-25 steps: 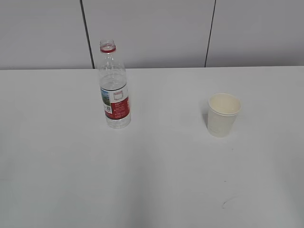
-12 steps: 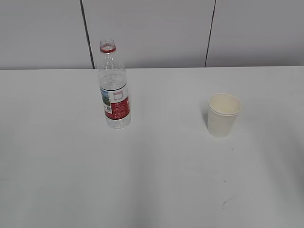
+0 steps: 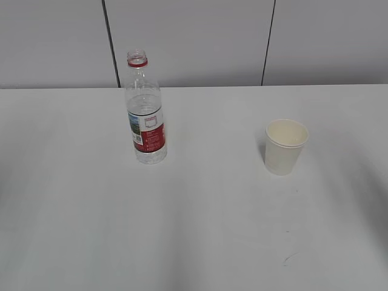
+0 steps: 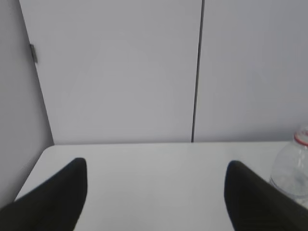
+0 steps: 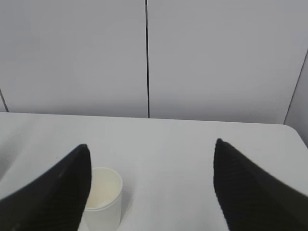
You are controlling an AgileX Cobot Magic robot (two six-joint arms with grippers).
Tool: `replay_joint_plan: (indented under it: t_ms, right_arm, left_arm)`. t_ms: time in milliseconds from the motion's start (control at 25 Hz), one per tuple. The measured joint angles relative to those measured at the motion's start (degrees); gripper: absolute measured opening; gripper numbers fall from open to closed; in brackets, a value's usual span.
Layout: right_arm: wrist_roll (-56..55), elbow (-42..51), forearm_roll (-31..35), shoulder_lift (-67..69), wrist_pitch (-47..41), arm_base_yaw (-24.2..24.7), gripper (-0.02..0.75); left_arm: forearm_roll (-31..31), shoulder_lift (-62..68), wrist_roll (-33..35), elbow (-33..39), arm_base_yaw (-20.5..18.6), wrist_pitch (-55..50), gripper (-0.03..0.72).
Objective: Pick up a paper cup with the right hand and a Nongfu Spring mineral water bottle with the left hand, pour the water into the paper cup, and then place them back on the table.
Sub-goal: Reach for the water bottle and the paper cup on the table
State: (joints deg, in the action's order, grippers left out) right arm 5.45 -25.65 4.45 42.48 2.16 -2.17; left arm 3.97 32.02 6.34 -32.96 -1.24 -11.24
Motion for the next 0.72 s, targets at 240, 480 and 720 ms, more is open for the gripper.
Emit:
replay_joint_plan:
  t_ms: [240,480,720]
  right_arm:
    - [0.00,0.00,0.57,4.97,2.98,0.00,0.582]
    - [0.00,0.00,1.15,7.21,3.70,0.00,0.582]
    - [0.00,0.15,1.15,11.89,7.79,0.00,0.582]
  left_arm:
    - [0.34,16.69,0.00,0.00,3.27,17.28,0.526]
    - [-3.61,34.17,-0.38,0.00,6.79,31.24,0.526]
    - [-9.91,47.87,-13.42,2.39,8.84,46.81,0.526]
